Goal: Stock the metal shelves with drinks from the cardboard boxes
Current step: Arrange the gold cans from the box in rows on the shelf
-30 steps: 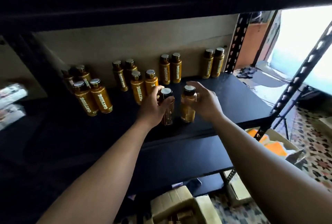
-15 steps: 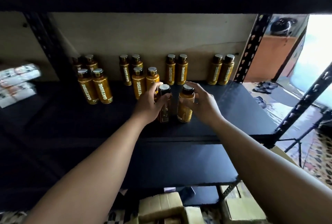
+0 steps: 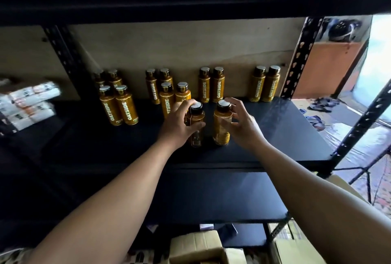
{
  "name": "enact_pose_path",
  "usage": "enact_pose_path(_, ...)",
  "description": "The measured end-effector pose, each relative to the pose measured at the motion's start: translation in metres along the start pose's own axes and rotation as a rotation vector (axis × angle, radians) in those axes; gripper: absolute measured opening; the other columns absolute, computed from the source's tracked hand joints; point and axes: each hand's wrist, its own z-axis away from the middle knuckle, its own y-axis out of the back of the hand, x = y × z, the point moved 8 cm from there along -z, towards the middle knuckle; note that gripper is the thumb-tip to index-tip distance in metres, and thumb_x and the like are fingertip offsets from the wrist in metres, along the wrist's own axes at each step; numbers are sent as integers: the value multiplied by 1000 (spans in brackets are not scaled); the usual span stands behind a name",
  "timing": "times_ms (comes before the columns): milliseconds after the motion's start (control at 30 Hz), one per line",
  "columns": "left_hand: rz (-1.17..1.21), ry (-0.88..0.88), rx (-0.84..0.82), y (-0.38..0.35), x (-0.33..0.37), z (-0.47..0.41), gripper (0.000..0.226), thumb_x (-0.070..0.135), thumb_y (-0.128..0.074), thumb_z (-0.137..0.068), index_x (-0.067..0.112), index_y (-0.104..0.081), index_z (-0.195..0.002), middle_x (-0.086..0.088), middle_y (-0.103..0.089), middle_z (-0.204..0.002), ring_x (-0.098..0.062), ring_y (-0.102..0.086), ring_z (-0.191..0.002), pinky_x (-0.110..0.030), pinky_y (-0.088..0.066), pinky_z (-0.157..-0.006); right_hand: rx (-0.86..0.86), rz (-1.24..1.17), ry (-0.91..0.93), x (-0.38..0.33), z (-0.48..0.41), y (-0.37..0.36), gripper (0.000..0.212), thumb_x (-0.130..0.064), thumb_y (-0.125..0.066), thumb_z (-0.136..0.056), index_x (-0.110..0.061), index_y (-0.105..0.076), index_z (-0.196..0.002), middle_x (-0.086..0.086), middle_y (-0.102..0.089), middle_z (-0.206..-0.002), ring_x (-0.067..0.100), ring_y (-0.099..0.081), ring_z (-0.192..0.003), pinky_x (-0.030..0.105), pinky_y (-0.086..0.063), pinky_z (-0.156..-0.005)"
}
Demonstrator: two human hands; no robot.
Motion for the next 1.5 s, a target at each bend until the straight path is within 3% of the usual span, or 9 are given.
enact_pose_path(167,-9,-56,2,3,1,-7,56,36,-74,-91,25,-51,-141,-2,-51,-138,-15,-50,-123,-14,-36,-85,14,2,44,-7,-10,11,36,-27,-60,-103,-38,-59,-137,-21,-56,-138,11,-64,-117,35,-54,-100)
enact_pose_path(333,52,-55,-32,5,0,-12,55,38,-74,-90,24,-53,-138,0,-55,-141,-13,-50,-126,-29,-44,-94,2,29,45,-11,-23,20,30,-27,-73,-95,-32,-67,-124,-12,-69,-112,2,-66,-109,21,-52,-81)
enact_pose_path(500,9,-77,13,8,-2,-19,53,50,-71,-88,21,-60,-131,-1,-58,-133,-14,-54,-117,-19,-39,-81,14,-9,97,-8,-26,15,26,-20,-70,-97,-28,-65,-121,-16,-62,-134,2,-61,-121,37,-57,-96)
enact_pose_path(700,50,-132,-8,12,6,-23,42,26,-76,-88,19,-65,-128,0,-61,-131,-9,-55,-117,-30,-51,-98,4,74,148,-11,-23,17,36,-25,-68,-99,-37,-60,-132,-13,-63,-133,7,-62,-118,38,-61,-89)
enact_pose_path(933,54,-127,-36,7,0,-21,52,28,-81,-85,27,-60,-133,2,-57,-136,-11,-53,-120,-27,-47,-96,-158,317,248,-4,-23,15,73,-21,-76,-89,-44,-44,-151,-21,-28,-165,10,-51,-137,31,-55,-97)
enact_pose_path(1033,69,-123,-74,5,1,-22,53,24,-77,-87,29,-57,-135,4,-58,-138,-11,-53,-125,-31,-49,-101,-102,345,246,-7,-29,18,67,-28,-77,-89,-43,-48,-148,-23,-40,-158,18,-60,-124,42,-57,-93)
enact_pose_path(1167,72,-107,-80,4,2,-22,54,27,-78,-87,28,-57,-137,3,-54,-141,-6,-47,-122,-14,-40,-90,-50,283,232,-10,-32,21,62,-28,-84,-84,-32,-58,-140,-18,-50,-145,11,-59,-117,43,-58,-89)
enact_pose_path(1333,34,-121,-18,4,5,-23,48,29,-78,-88,24,-60,-132,0,-53,-138,-13,-50,-124,-22,-41,-95,-72,224,203,-7,-30,19,59,-20,-76,-91,-31,-55,-145,-17,-47,-154,7,-49,-137,33,-51,-103)
enact_pose_path(1500,62,-146,-75,3,5,-23,48,24,-73,-92,27,-58,-137,1,-52,-143,-14,-49,-130,-28,-45,-101,4,169,189,-6,-28,28,55,-27,-83,-86,-33,-62,-137,-17,-55,-140,5,-58,-117,38,-58,-92)
